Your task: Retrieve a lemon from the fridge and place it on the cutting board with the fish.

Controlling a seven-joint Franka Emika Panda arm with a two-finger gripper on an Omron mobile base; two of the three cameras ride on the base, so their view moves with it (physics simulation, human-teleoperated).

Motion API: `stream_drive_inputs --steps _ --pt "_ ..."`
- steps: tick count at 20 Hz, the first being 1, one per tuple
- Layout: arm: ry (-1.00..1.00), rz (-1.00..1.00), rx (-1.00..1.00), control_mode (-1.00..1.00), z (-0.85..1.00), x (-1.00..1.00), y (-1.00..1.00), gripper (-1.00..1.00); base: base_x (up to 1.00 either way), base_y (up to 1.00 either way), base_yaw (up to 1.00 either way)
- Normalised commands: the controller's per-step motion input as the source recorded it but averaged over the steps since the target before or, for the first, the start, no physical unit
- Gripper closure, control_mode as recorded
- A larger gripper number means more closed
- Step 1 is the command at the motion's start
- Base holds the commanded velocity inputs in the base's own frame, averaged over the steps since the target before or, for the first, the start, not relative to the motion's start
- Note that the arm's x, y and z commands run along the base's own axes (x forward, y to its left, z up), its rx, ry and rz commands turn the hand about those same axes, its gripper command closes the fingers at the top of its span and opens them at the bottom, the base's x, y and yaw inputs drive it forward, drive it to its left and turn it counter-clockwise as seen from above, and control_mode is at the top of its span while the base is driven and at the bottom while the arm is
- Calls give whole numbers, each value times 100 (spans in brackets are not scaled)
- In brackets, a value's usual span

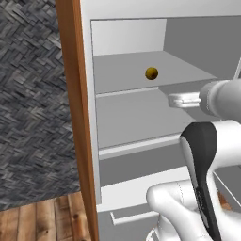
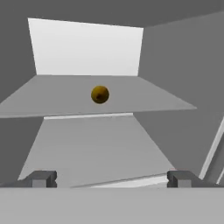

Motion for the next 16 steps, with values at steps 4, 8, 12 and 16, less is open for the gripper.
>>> stream_drive_inputs --steps 4,8,12,16 --pt "-13 8 -1 -100 54 24 0 -100 0 0 0" --pt "0 0 1 -100 10 49 0 -100 0 0 0" --pt "0 0 0 -100 0 41 0 -100 0 0 0" --pt "0 -1 6 -100 0 41 0 -100 0 0 0"
